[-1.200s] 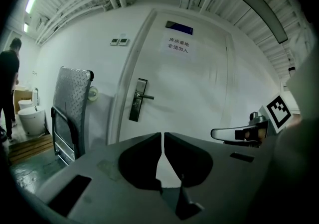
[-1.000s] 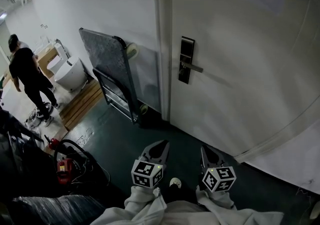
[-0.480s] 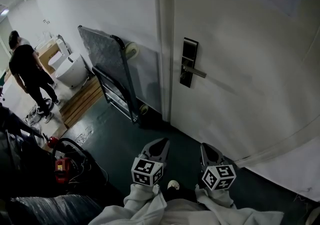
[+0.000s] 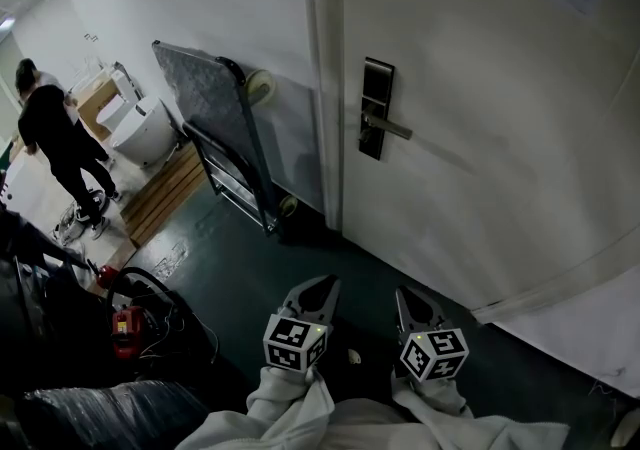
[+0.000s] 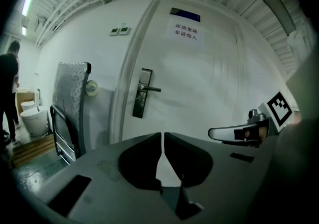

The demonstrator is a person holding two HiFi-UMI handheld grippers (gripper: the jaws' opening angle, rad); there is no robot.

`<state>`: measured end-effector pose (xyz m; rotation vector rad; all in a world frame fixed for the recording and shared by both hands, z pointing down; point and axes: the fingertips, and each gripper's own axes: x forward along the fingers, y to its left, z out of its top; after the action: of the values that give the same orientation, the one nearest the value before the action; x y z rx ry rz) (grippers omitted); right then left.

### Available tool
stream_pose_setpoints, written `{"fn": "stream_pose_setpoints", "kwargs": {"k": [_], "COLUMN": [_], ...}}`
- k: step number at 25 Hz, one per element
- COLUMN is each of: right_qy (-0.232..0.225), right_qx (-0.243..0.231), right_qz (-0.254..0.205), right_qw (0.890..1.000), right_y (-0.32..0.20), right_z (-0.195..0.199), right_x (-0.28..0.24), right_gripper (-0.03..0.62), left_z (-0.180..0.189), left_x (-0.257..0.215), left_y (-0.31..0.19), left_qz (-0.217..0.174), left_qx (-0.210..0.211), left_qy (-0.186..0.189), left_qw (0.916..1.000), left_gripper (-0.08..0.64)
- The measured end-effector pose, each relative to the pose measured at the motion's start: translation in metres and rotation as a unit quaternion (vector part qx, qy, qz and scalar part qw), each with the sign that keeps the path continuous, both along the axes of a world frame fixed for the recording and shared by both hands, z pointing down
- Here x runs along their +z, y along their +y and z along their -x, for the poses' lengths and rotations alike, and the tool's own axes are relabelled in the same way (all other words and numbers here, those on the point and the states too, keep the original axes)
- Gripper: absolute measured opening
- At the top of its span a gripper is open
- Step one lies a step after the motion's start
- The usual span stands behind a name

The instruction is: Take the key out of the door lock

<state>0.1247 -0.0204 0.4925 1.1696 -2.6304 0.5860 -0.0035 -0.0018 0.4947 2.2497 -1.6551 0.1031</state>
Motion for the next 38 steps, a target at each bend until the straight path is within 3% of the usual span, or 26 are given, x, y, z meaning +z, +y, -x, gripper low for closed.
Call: {"fn": "stream_pose_setpoints", "kwargs": {"k": [10,19,25,38], "right_qy": [-0.004,0.000,0.007,0.010], "right_qx": [0.002,0.018,0.020,0.052], "right_qz": [-0.002,-0.010,-0.009,-0.013], "right_qw": [1.000,1.000,1.000,0.999], "right_y": [-0.021,-0.086,-0.130,-0.207], "right_z": [0.012,0.027,0.043,0.070], "right_x": [0.002,-0.003,-0.006,-0.015], "right_gripper": [0.051,0.052,0.052,0.052], "left_z": [0.011,0.032,0.050,0.075], "left_x": [-0.002,-0.003,-0.008,-0.016], "left_y": [-0.022,-0.083,-0.136,-0.225], "left_qz": [-0.008,-0.011,-0.012,-0.017], "left_qx": [-0.001,-0.003,-0.005,0.032], "left_qy": [-0.008,-0.021,-0.005,0.004], "left_qw": [0.9999,0.9997,0.9999,0.9993], "left_gripper": [0.027,0.027,0.026,0.028]}}
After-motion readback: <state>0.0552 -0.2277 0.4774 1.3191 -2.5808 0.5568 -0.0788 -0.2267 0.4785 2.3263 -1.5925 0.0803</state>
